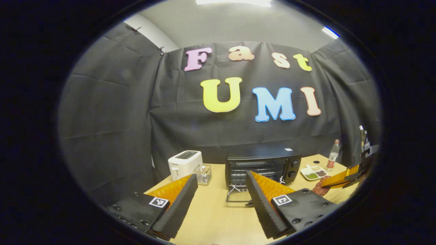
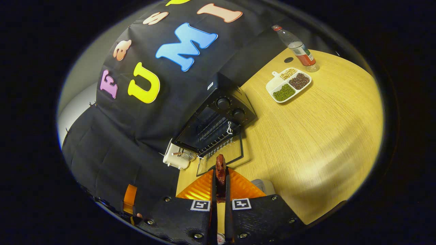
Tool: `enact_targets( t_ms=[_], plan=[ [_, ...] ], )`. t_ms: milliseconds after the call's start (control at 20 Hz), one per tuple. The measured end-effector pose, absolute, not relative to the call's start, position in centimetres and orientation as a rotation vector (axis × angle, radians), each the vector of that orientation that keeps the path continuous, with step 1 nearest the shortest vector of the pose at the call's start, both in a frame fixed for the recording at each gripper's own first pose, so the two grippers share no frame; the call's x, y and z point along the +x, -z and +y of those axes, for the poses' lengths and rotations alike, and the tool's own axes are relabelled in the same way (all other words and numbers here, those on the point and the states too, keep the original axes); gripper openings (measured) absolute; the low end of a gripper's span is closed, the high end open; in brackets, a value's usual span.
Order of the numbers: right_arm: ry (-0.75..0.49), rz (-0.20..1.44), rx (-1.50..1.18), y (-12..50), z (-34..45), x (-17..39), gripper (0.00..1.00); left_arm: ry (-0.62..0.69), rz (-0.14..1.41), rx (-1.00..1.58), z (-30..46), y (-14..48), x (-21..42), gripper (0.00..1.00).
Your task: Open the electric oven with the left hand, put the food in, and close the electric oven.
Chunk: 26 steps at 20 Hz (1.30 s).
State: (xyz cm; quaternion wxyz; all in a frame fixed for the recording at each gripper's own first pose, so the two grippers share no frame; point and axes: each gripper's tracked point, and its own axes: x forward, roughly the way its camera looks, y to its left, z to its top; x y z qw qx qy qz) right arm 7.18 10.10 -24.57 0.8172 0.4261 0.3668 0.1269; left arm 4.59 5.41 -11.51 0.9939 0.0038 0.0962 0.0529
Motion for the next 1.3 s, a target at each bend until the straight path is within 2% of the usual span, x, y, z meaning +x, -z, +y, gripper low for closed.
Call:
enact_targets(
  t_ms=[100,150,200,350,400,450,700,750,800,1300],
  plan=[
    [-0.258,0.76,0.911,24.3,11.0,8.8,0.09,-0.105,0.194,0.002,6.0,11.6,5.1,0.95],
    [-0.245,0.752,0.907,24.4,11.4,9.8,0.09,-0.107,0.193,0.004,6.5,11.6,5.4,0.9],
    [-0.235,0.742,0.908,24.2,11.8,10.4,0.09,-0.109,0.193,0.007,6.9,11.7,5.7,0.95],
    [-0.226,0.706,0.939,23.9,13.5,13.1,0.09,-0.113,0.199,0.014,8.3,12.0,6.9,0.95],
    [-0.22,0.695,0.95,23.9,14.0,13.9,0.09,-0.115,0.203,0.017,8.8,12.3,7.3,0.9],
    [-0.215,0.684,0.959,23.9,14.6,14.7,0.09,-0.115,0.207,0.02,9.3,12.5,7.7,0.95],
    [-0.186,0.643,1.019,25.0,17.6,18.8,0.09,-0.127,0.228,0.034,12.3,13.5,9.4,0.95],
    [-0.185,0.639,1.033,25.1,18.3,19.5,0.09,-0.13,0.233,0.029,12.8,13.8,9.8,0.95],
    [-0.183,0.631,1.043,25.2,19.0,20.1,0.09,-0.132,0.238,0.024,13.2,14.2,10.3,0.9],
    [-0.154,0.546,1.005,27.8,23.7,26.4,0.09,-0.18,0.269,0.045,17.7,16.0,11.9,0.91]
  ],
)
